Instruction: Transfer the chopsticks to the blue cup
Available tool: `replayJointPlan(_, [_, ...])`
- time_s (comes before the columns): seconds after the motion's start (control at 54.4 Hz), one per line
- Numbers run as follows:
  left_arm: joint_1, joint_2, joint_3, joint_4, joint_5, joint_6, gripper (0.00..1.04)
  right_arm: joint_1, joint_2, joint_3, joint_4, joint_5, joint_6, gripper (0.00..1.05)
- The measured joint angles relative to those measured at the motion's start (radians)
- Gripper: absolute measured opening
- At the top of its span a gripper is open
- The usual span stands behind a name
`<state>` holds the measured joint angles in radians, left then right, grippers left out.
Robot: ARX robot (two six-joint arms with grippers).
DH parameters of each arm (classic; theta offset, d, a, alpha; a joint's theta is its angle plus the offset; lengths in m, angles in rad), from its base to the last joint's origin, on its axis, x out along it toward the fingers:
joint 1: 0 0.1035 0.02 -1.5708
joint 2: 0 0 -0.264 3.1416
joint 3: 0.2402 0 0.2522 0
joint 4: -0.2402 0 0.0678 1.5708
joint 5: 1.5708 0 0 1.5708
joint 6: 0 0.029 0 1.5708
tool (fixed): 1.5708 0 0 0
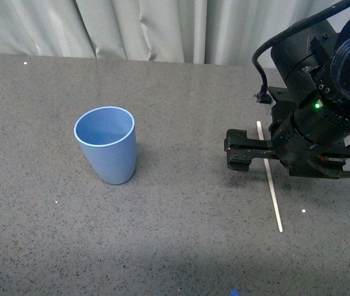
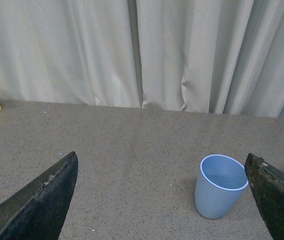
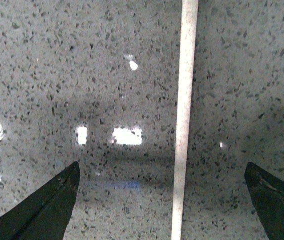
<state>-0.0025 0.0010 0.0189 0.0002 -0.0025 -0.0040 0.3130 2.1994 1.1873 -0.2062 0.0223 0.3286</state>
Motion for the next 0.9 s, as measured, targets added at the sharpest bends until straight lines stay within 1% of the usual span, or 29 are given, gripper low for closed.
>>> replayJointPlan(0.018, [0.000, 0.000, 0.000, 0.000, 0.000, 0.000, 0.98, -0.001, 0.004, 0.008, -0.004, -0.002, 0.000, 0.95])
replayJointPlan(0.074, [0.000, 0.000, 0.000, 0.000, 0.000, 0.000, 0.98, -0.002, 0.014, 0.022, -0.009, -0.006, 0.000, 0.88])
replayJointPlan(0.092, [0.000, 0.000, 0.000, 0.000, 0.000, 0.000, 0.98, -0.003, 0.019, 0.030, -0.014, -0.010, -0.001, 0.83])
replayJointPlan(0.184, [0.000, 0.000, 0.000, 0.000, 0.000, 0.000, 0.98, -0.005, 0.034, 0.046, -0.030, -0.009, -0.003, 0.65])
replayJointPlan(0.202, [0.000, 0.000, 0.000, 0.000, 0.000, 0.000, 0.98, -0.005, 0.034, 0.047, -0.031, -0.009, -0.003, 0.63])
replayJointPlan(0.221, [0.000, 0.000, 0.000, 0.000, 0.000, 0.000, 0.98, -0.006, 0.035, 0.049, -0.034, -0.009, -0.004, 0.59])
replayJointPlan(0.313, [0.000, 0.000, 0.000, 0.000, 0.000, 0.000, 0.98, -0.008, 0.037, 0.054, -0.043, -0.009, -0.003, 0.49])
replayJointPlan(0.368, [0.000, 0.000, 0.000, 0.000, 0.000, 0.000, 0.98, -0.011, 0.039, 0.057, -0.050, -0.008, -0.003, 0.40])
replayJointPlan(0.405, [0.000, 0.000, 0.000, 0.000, 0.000, 0.000, 0.98, -0.012, 0.039, 0.058, -0.052, -0.009, -0.003, 0.37])
replayJointPlan(0.46, [0.000, 0.000, 0.000, 0.000, 0.000, 0.000, 0.98, -0.014, 0.039, 0.058, -0.054, -0.010, -0.005, 0.28])
replayJointPlan(0.497, [0.000, 0.000, 0.000, 0.000, 0.000, 0.000, 0.98, -0.016, 0.039, 0.058, -0.055, -0.009, -0.006, 0.24])
replayJointPlan(0.589, [0.000, 0.000, 0.000, 0.000, 0.000, 0.000, 0.98, -0.019, 0.039, 0.056, -0.048, -0.008, -0.011, 0.10])
replayJointPlan(0.644, [0.000, 0.000, 0.000, 0.000, 0.000, 0.000, 0.98, -0.021, 0.038, 0.051, -0.041, -0.014, -0.012, 0.03])
replayJointPlan(0.68, [0.000, 0.000, 0.000, 0.000, 0.000, 0.000, 0.98, -0.021, 0.033, 0.047, -0.035, -0.018, -0.013, 0.01])
replayJointPlan(0.772, [0.000, 0.000, 0.000, 0.000, 0.000, 0.000, 0.98, -0.021, 0.014, 0.015, 0.005, -0.028, -0.016, 0.01])
replayJointPlan(0.864, [0.000, 0.000, 0.000, 0.000, 0.000, 0.000, 0.98, -0.014, -0.044, -0.051, 0.091, -0.035, -0.023, 0.01])
replayJointPlan(0.901, [0.000, 0.000, 0.000, 0.000, 0.000, 0.000, 0.98, -0.005, -0.096, -0.089, 0.164, -0.045, -0.030, 0.01])
